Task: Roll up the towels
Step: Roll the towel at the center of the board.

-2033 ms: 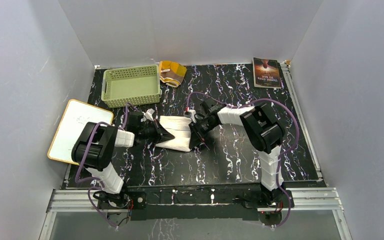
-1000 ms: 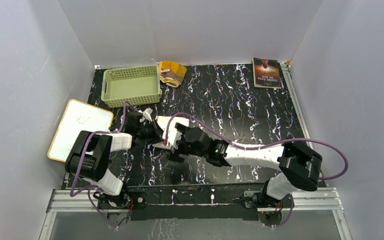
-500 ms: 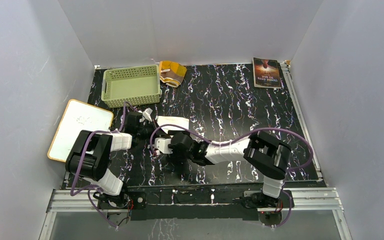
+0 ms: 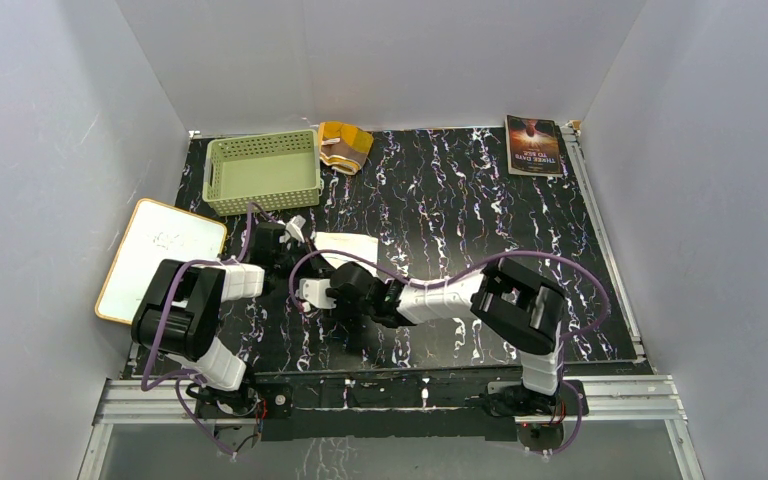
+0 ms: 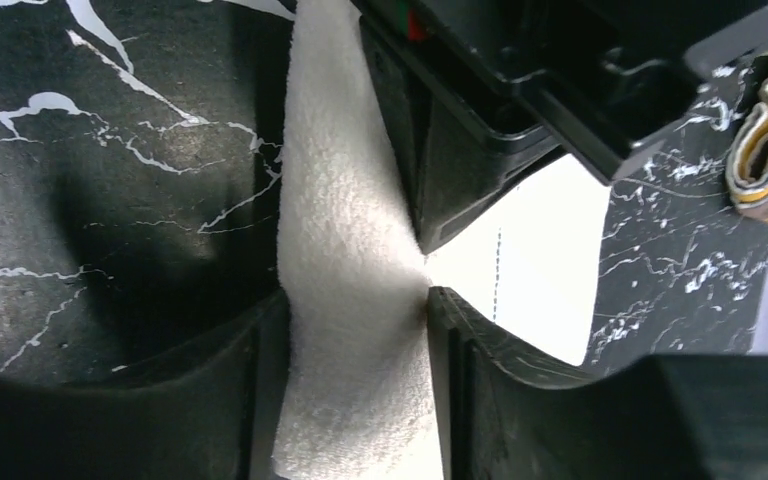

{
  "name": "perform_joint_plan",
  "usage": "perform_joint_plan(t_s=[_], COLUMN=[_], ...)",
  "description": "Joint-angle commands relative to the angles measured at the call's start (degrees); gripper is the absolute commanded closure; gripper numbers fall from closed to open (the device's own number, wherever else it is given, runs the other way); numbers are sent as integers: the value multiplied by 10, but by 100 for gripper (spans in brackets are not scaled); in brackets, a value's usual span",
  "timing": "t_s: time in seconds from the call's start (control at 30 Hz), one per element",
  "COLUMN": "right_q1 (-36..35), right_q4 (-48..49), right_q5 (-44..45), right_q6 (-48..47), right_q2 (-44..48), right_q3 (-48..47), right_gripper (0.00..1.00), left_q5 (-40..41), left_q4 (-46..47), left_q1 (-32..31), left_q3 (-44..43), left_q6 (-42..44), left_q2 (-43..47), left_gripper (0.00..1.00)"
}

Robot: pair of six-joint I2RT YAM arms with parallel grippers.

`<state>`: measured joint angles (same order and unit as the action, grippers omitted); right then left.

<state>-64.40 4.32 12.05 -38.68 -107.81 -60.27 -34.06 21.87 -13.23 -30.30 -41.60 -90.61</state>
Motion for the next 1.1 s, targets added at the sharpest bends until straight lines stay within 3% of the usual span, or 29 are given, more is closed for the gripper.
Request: perform_joint_plan(t_s=[0.0,0.13,0.23,0.3,0.37,0.57,0.83,1.07], right_q1=[7,24,46,58,66,102,210,265], right_q4=[-26,-52,-90,-133,-185,-279,-195,-176], right_q5=[-20,-63,-131,-190,-224,-346,-594,-655], right_q6=[34,81,139,185,235,365,548,618], right_q2=[-20,-18,-5,-1,-1,3,-39,-167], right_q3=[-21,-24,-35,-59,-94,-155,-162,-228], right_gripper=[58,70,75,75,76,74,73,72], left_q5=[14,32,53,65,72,70,34,-6], left_q4=[-58,-106,-184,-232,-273,-356,-347,-338], left_q1=[6,34,73,94,106,123,124,124], left_q3=[-11,-42,-85,-115,-138,-147,-105,-101], left_q6=[19,20,34,50,71,126,130,125], left_q2=[7,63,112,144,169,199,253,256], left_gripper=[100,96,57,45,40,37,37,37])
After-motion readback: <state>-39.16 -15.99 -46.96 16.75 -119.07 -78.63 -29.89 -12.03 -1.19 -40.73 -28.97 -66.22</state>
